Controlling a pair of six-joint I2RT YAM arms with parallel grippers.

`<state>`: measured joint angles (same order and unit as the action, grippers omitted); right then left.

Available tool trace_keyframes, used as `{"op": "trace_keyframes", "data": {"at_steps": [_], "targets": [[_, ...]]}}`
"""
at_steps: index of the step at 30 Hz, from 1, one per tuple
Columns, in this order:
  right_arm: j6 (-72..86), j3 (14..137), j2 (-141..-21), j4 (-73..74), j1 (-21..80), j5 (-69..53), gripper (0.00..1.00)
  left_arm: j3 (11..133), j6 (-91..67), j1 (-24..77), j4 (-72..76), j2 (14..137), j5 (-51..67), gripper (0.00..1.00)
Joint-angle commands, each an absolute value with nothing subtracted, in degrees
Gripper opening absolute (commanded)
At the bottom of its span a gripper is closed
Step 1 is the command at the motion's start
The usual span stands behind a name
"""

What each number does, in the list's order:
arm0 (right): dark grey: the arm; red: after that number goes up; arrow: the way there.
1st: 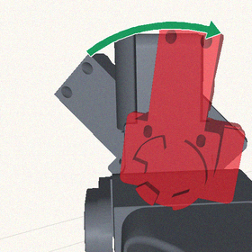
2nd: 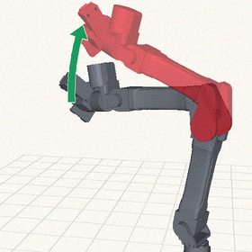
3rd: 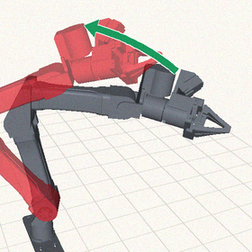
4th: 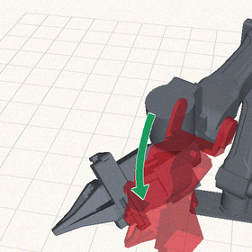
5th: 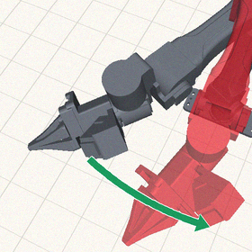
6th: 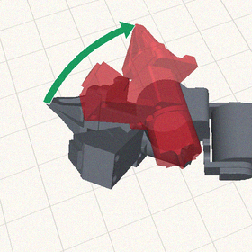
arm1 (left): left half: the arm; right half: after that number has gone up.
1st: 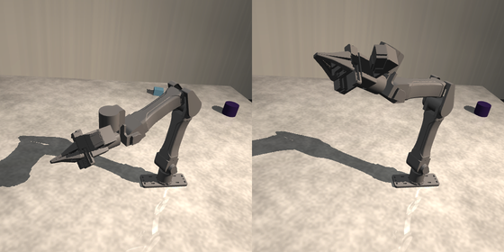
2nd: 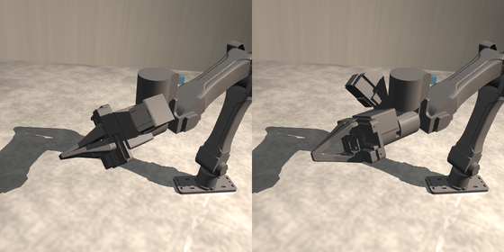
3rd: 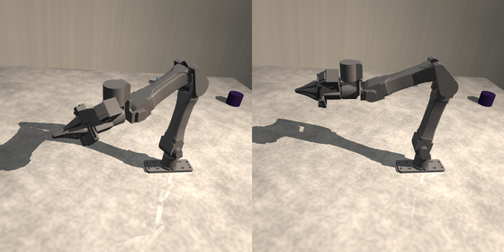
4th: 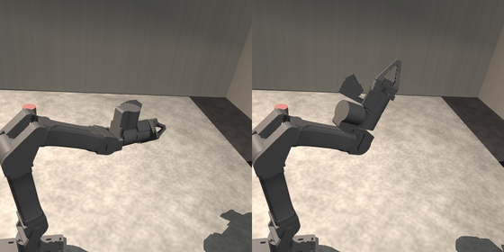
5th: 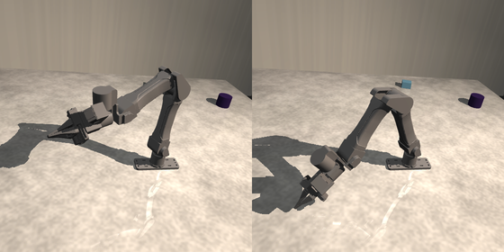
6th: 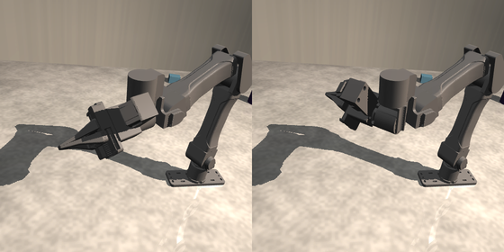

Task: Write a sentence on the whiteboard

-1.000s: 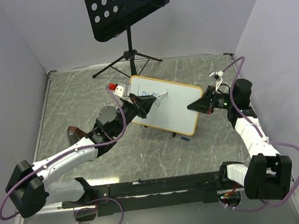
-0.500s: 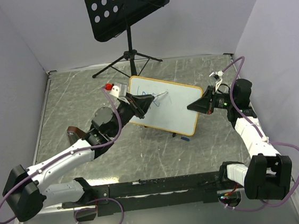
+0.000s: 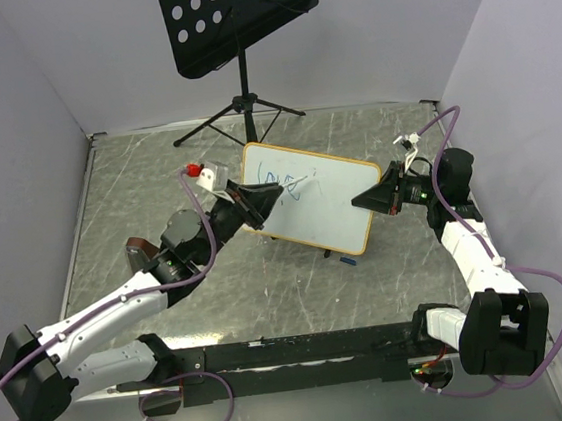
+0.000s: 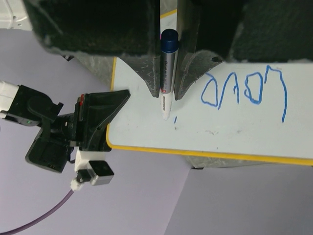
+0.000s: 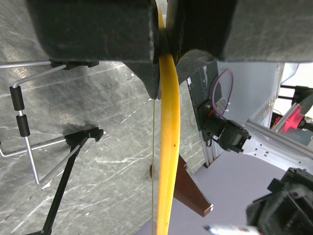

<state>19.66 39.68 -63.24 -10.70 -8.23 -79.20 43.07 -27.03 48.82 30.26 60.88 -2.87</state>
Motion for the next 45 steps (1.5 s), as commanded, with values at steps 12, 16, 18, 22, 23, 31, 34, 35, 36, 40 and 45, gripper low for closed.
{"op": "trace_keyframes", "data": {"at_steps": [12,16,18,22,23,31,34,35,36,40,45], "targets": [[19.51,40.52,-62.05,-15.12,-8.0,-81.91,0.0,42.45,-26.98,48.6,31.46,63.63,-2.64,0.01],[19.6,40.52,-62.05,-15.29,-8.09,-82.0,0.0,42.89,-26.81,48.6,31.55,64.16,-2.81,0.01],[19.42,40.52,-62.05,-15.12,-8.09,-81.91,0.0,42.8,-26.98,48.52,31.9,64.16,-2.72,0.01],[19.51,40.52,-62.05,-15.12,-8.0,-81.91,0.0,42.8,-27.07,48.52,31.73,64.07,-2.55,0.01],[19.51,40.52,-61.96,-15.2,-8.0,-81.91,0.0,42.8,-26.98,48.6,31.55,63.99,-2.55,0.01],[19.51,40.43,-62.05,-15.21,-8.0,-81.91,0.0,42.45,-26.89,48.43,31.46,63.11,-2.72,0.01],[19.6,40.52,-61.79,-15.21,-8.09,-81.91,0.0,42.54,-26.81,48.43,31.38,63.28,-2.72,0.01],[19.6,40.52,-61.87,-15.29,-8.09,-81.91,0.0,42.63,-26.81,48.43,31.38,63.37,-2.72,0.01],[19.69,40.43,-61.79,-15.29,-8.09,-82.0,0.0,42.71,-26.72,48.51,31.38,63.37,-2.72,0.01],[19.86,40.43,-62.14,-15.56,-8.09,-82.09,0.0,42.8,-26.63,48.34,31.46,63.72,-2.9,0.01],[19.6,40.43,-62.05,-15.47,-8.09,-82.0,0.0,43.07,-26.54,48.34,31.82,64.51,-2.72,0.01]]}}
